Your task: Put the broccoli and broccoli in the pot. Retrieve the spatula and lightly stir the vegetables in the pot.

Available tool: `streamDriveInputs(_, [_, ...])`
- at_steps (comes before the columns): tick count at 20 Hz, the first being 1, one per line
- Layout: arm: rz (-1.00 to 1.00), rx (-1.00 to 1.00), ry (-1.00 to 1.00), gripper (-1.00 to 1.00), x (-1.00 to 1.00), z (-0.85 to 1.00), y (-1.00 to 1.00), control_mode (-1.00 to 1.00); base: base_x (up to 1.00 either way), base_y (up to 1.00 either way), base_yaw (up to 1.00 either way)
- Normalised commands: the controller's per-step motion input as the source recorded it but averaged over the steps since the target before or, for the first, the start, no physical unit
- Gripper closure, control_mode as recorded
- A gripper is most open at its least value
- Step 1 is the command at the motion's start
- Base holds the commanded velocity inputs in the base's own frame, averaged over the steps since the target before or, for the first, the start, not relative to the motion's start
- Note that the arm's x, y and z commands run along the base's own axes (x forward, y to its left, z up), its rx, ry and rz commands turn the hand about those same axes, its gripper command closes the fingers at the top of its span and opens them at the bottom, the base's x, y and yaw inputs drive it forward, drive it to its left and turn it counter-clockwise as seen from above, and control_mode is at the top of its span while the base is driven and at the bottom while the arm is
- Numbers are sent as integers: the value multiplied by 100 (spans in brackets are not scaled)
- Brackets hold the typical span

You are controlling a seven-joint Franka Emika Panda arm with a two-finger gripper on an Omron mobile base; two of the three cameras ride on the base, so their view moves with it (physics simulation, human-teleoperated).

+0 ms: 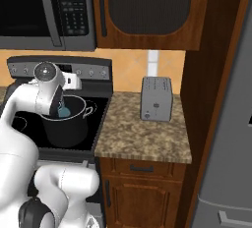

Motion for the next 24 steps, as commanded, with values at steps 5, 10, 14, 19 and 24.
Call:
streamDriveInputs(5, [-9, 0, 9, 100, -23, 0, 0, -100, 0, 0, 0])
streamDriveInputs(10, [-9, 0, 6, 100, -18, 0, 0, -100, 0, 0, 0])
streamDriveInputs(14, [-9, 0, 9, 100, 8, -6, 0, -100, 0, 0, 0])
streamDriveInputs(19, [-3, 1, 2, 100, 26, -60, 0, -100, 0, 0, 0])
streamDriveInputs(24, [0, 6, -6, 100, 7, -70, 0, -100, 0, 0, 0])
